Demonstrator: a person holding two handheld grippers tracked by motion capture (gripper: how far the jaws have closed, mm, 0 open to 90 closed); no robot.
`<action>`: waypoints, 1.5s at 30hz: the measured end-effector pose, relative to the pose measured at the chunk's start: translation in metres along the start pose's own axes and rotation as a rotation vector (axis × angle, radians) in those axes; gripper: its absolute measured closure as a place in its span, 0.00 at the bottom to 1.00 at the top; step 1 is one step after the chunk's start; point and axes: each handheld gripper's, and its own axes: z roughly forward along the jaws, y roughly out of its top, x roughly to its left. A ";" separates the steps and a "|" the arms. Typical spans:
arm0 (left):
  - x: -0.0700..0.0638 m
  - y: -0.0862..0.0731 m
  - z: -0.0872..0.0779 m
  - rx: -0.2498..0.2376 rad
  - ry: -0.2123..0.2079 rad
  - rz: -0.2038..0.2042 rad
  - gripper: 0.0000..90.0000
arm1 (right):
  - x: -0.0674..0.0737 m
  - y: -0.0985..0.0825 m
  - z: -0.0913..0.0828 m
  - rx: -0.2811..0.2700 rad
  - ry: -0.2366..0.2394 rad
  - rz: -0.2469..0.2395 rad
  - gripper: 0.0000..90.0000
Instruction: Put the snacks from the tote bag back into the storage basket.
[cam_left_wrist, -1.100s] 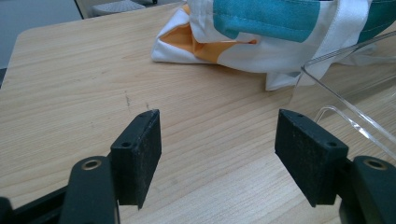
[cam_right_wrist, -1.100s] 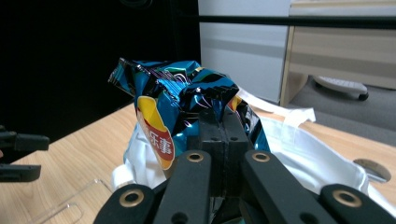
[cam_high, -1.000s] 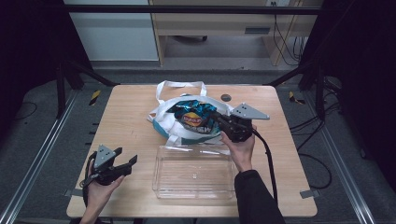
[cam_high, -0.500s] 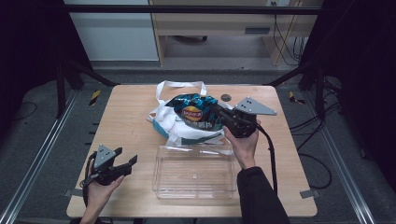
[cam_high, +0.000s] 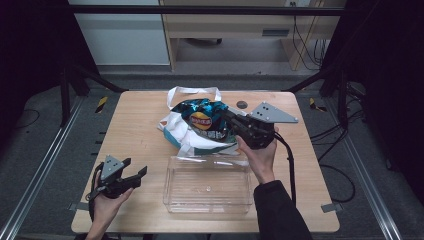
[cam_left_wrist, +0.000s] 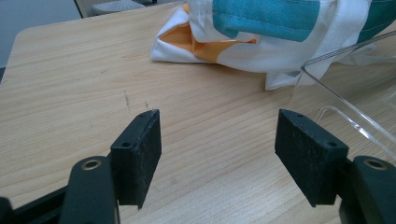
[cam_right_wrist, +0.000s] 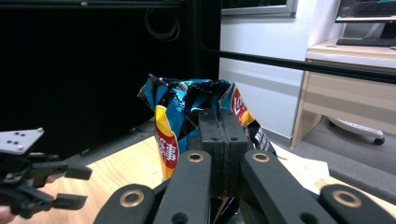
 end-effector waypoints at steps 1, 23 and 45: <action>0.000 0.000 0.000 0.000 0.000 0.000 0.35 | 0.001 0.000 -0.001 0.002 0.005 -0.003 1.00; 0.000 0.000 0.000 0.001 0.004 0.000 0.35 | 0.031 0.001 -0.035 0.000 0.107 -0.006 1.00; 0.000 0.000 0.000 0.002 0.007 -0.002 0.35 | 0.060 0.004 -0.049 -0.018 0.213 -0.019 1.00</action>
